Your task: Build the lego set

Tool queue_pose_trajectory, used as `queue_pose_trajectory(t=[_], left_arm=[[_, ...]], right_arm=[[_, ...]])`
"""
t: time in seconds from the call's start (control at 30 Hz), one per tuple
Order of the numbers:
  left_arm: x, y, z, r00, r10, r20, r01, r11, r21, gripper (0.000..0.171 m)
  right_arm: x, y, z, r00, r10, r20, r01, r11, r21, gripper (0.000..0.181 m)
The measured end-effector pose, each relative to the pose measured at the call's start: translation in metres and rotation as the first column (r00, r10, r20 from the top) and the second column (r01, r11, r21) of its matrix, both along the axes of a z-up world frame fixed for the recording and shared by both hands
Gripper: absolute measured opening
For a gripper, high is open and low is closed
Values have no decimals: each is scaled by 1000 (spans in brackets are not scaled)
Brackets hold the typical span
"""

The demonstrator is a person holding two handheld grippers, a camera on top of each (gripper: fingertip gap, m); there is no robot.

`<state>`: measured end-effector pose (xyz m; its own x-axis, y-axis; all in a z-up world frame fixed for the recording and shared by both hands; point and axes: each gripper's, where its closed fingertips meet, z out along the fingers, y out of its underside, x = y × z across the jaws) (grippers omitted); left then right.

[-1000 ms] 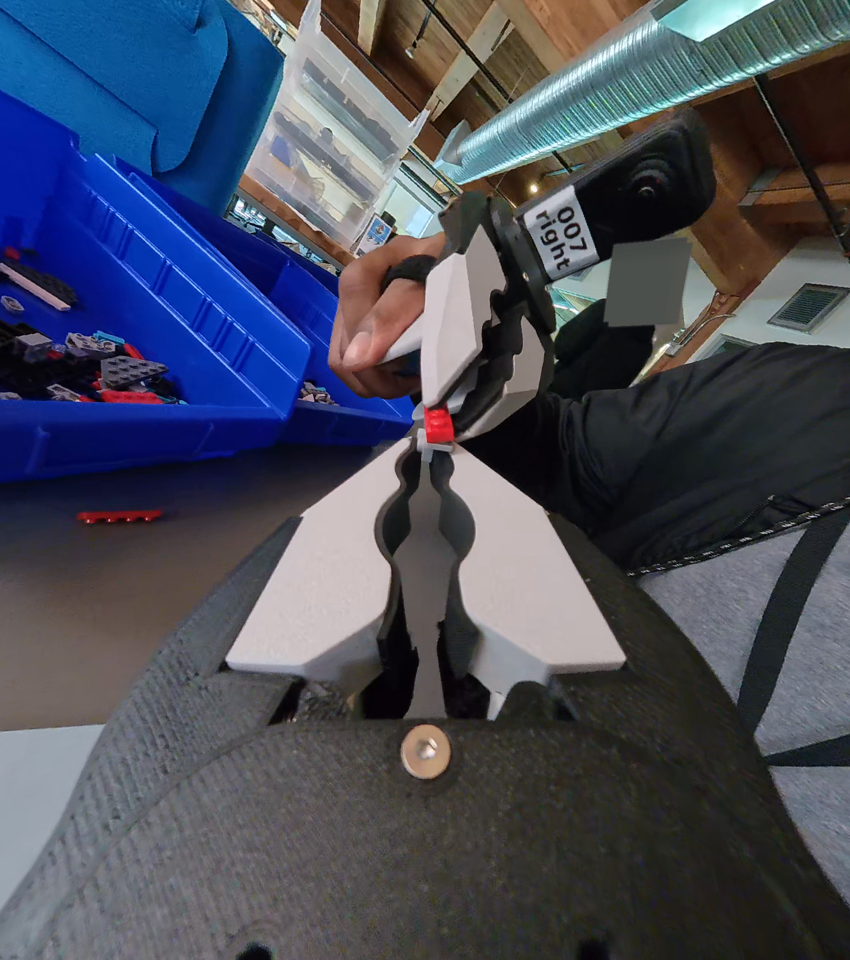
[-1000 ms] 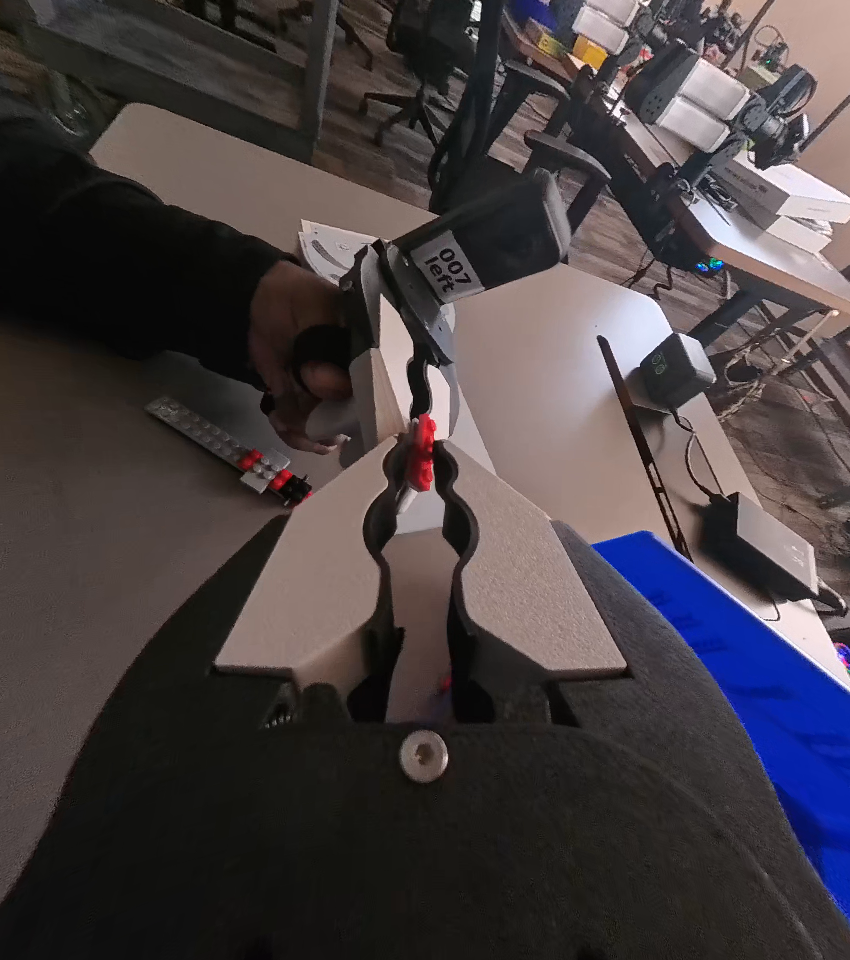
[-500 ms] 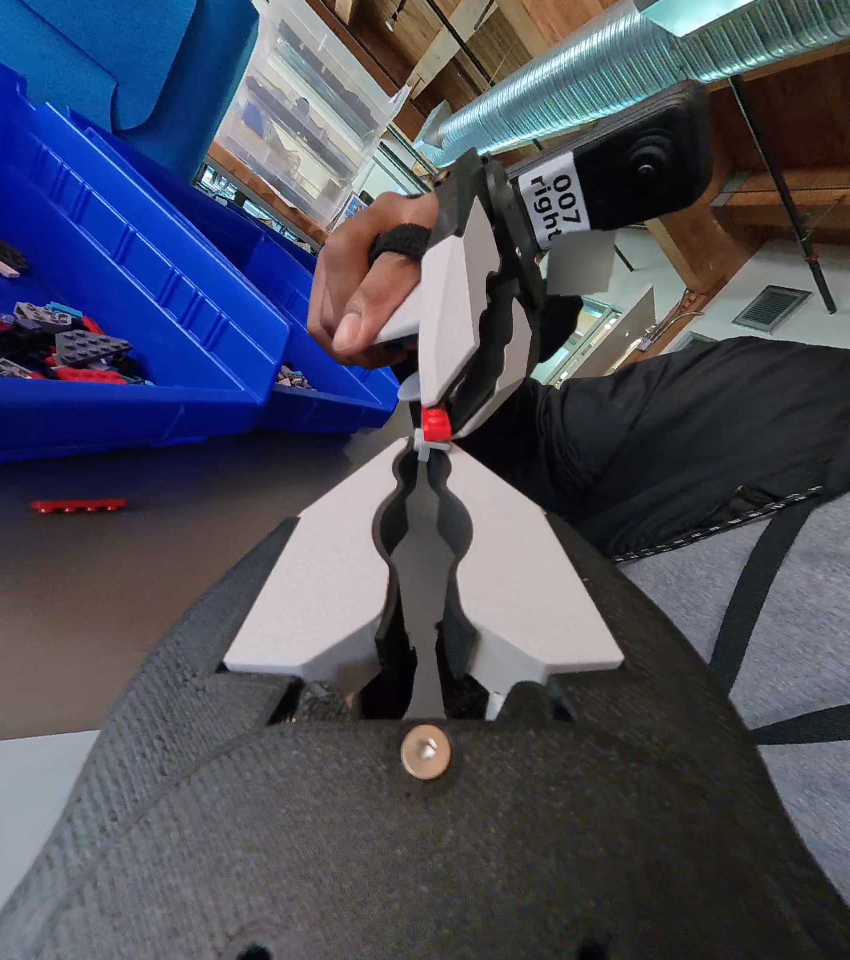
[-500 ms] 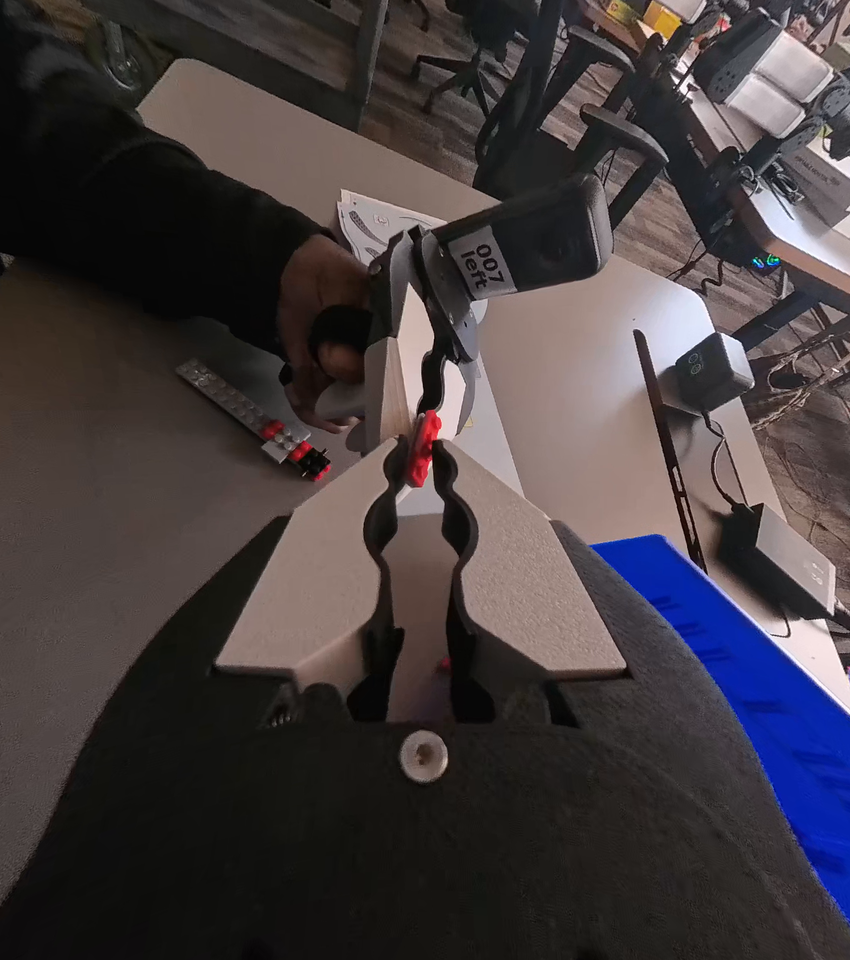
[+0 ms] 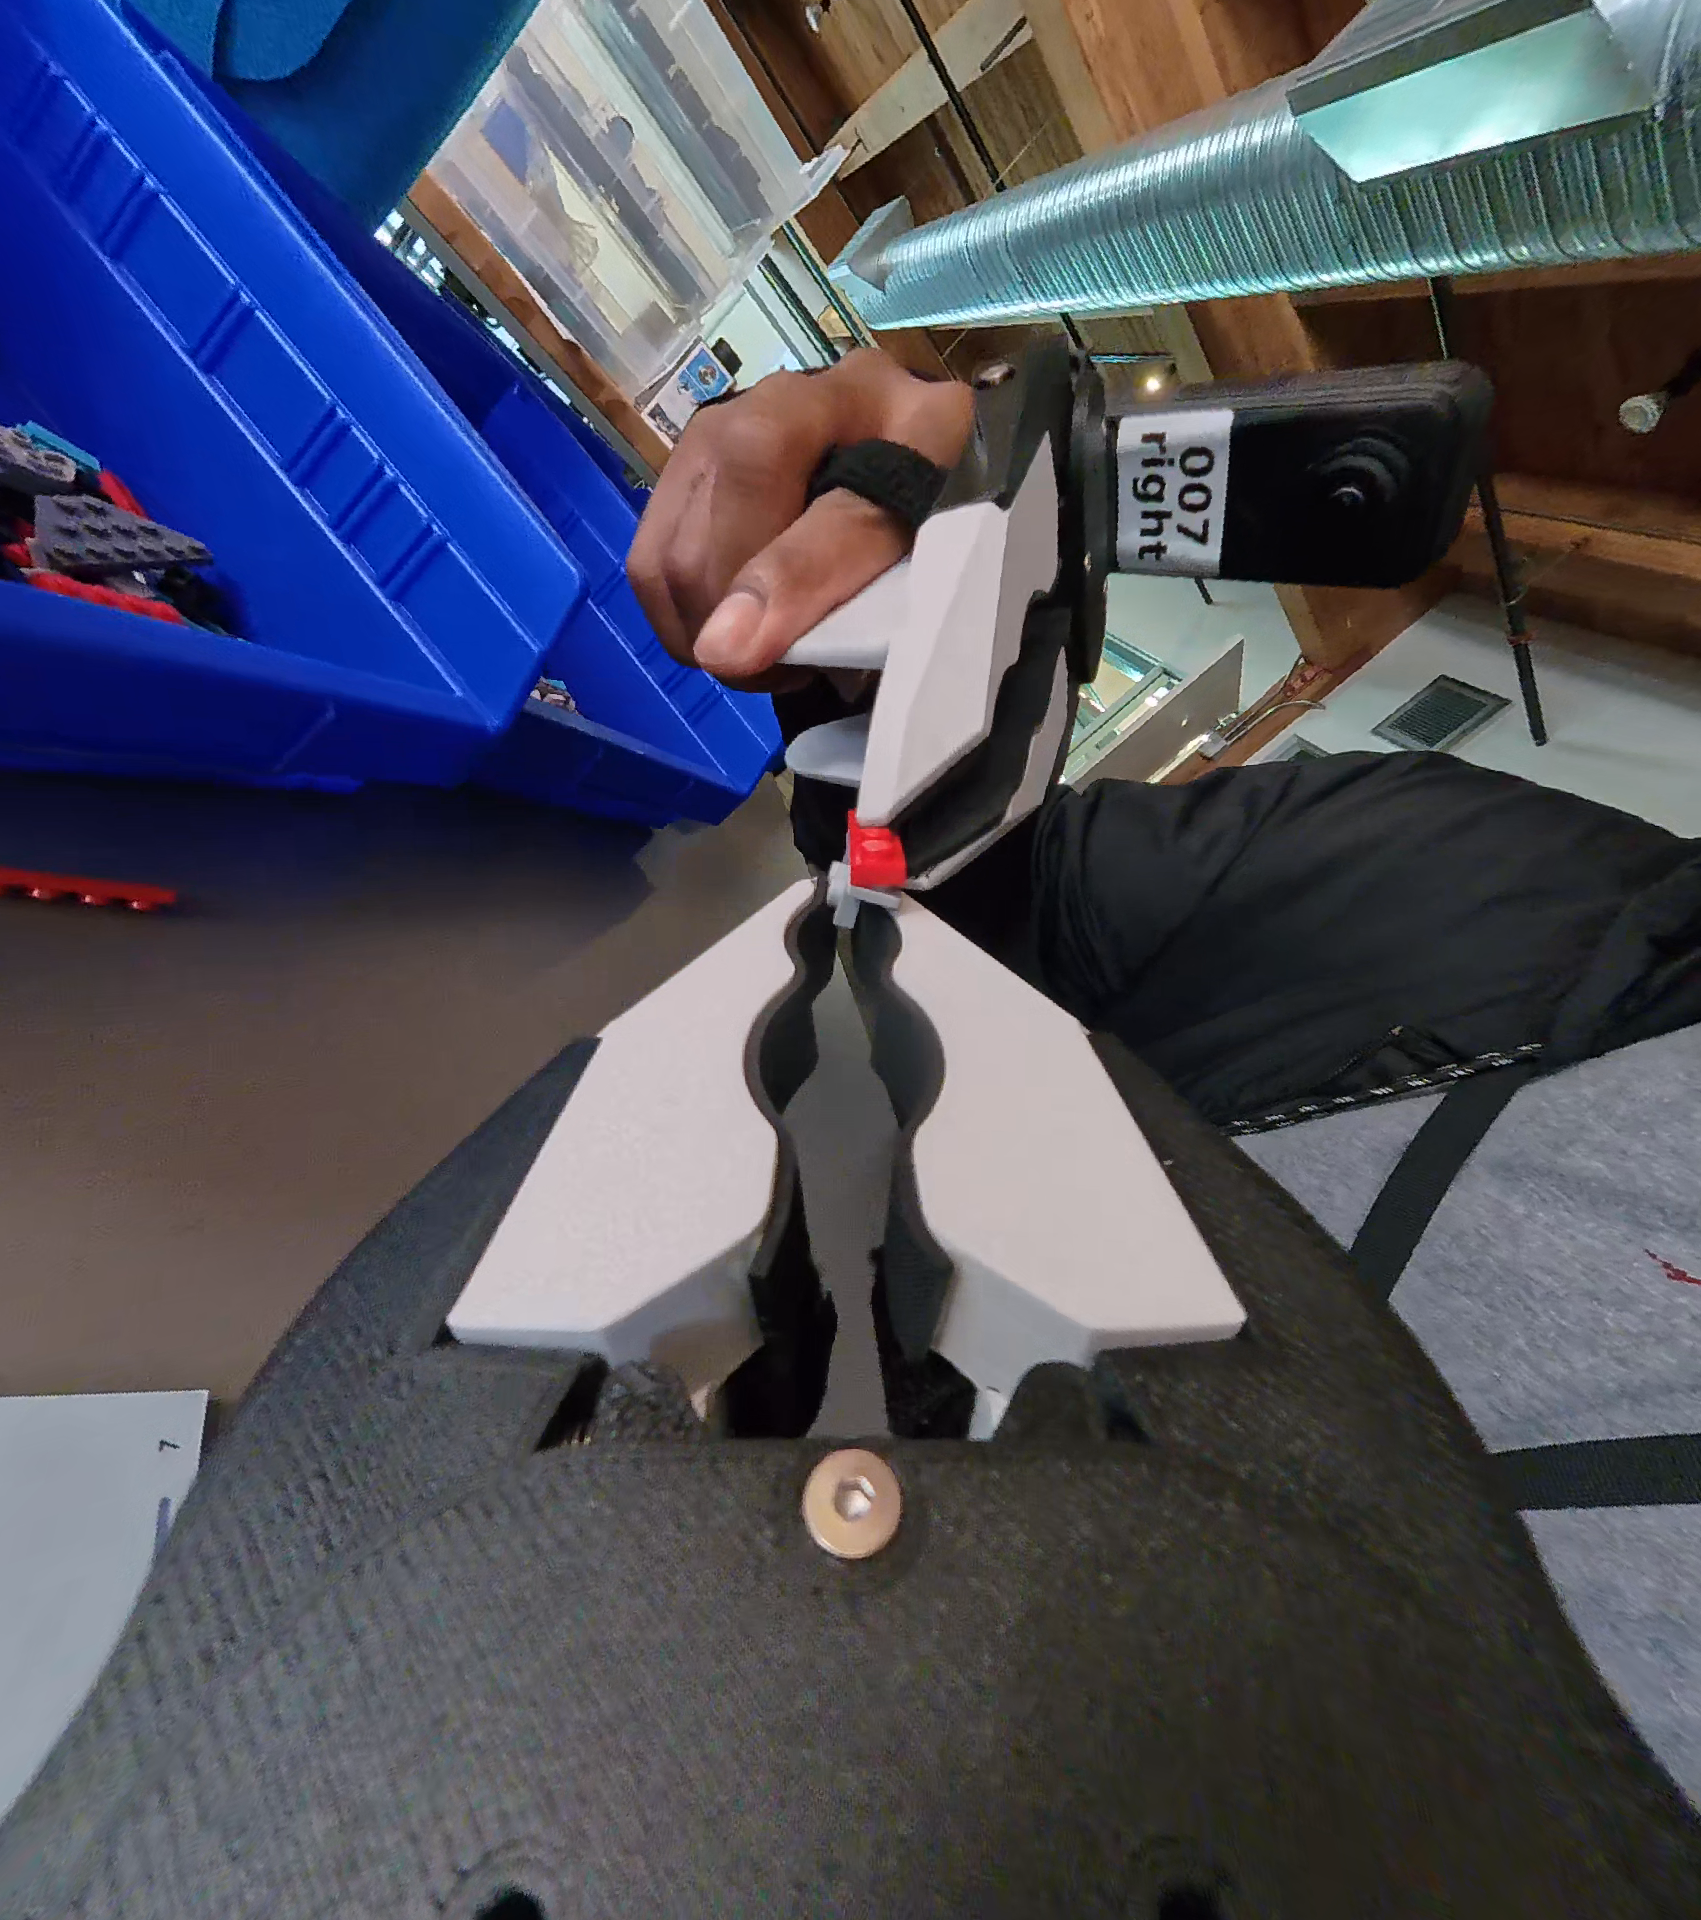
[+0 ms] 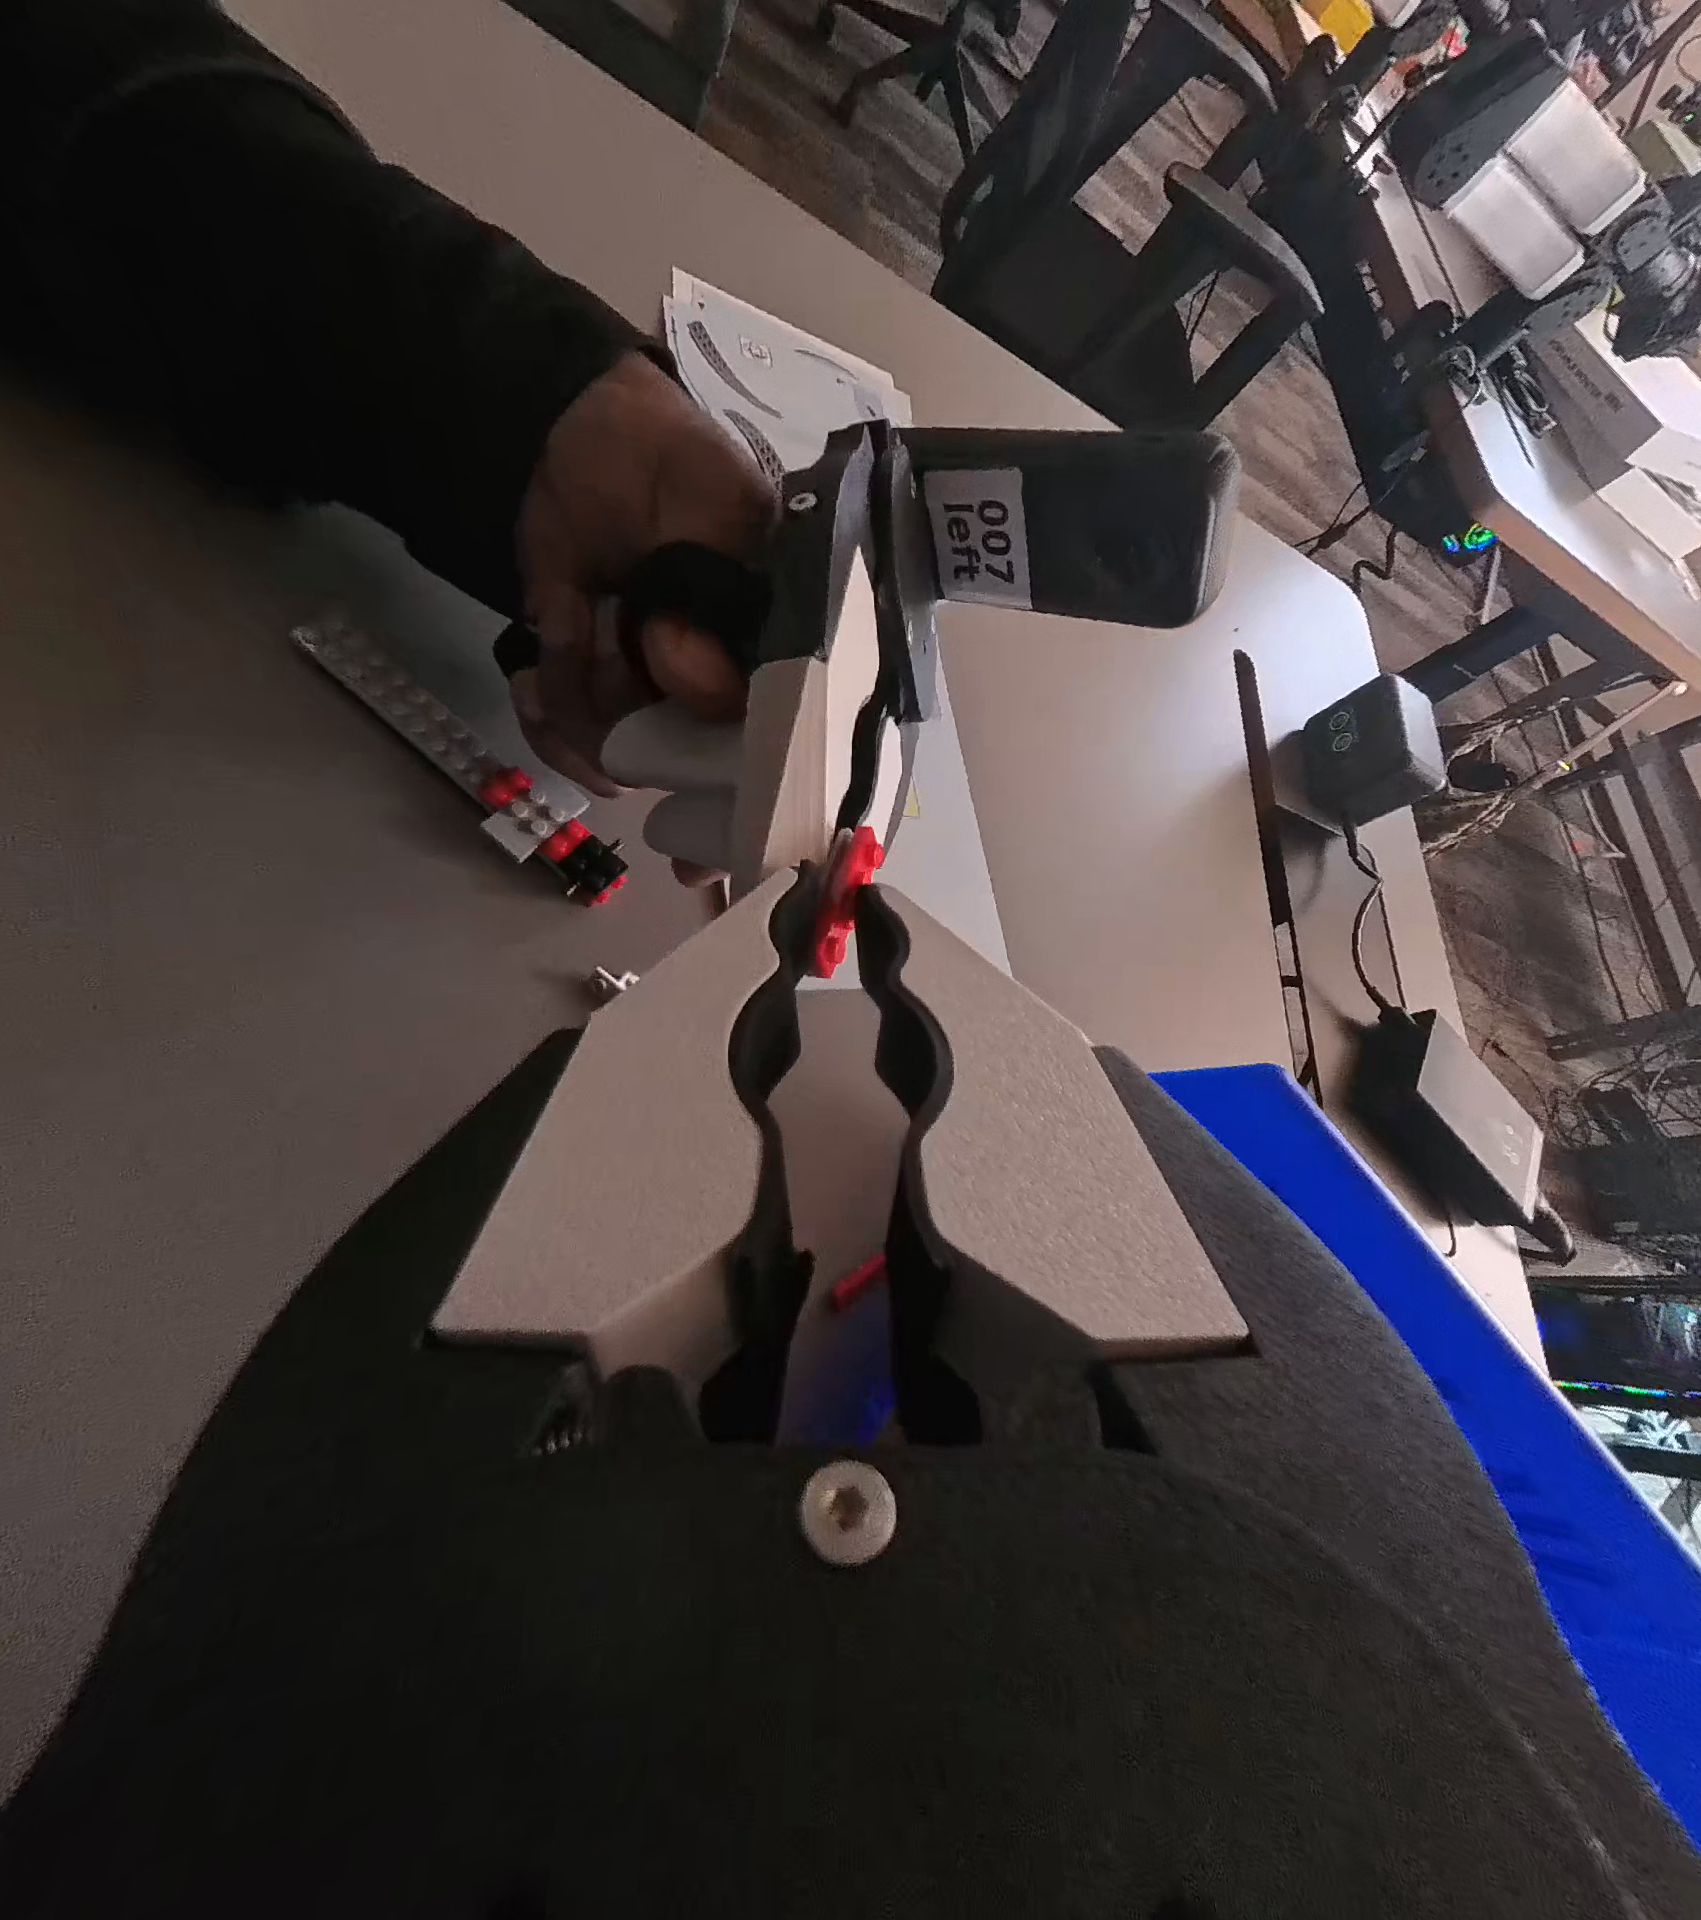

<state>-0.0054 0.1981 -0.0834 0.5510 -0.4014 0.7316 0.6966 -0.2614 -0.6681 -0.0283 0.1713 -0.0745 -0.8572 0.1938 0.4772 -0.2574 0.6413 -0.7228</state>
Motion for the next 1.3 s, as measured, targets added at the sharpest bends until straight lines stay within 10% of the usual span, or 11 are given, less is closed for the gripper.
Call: queue_pose_trajectory(t=[1.3], left_arm=[[7, -7, 7, 997, -67, -39, 70, 993, 90, 1]], right_arm=[[14, 5, 8, 996, 86, 29, -79, 978, -191, 16]])
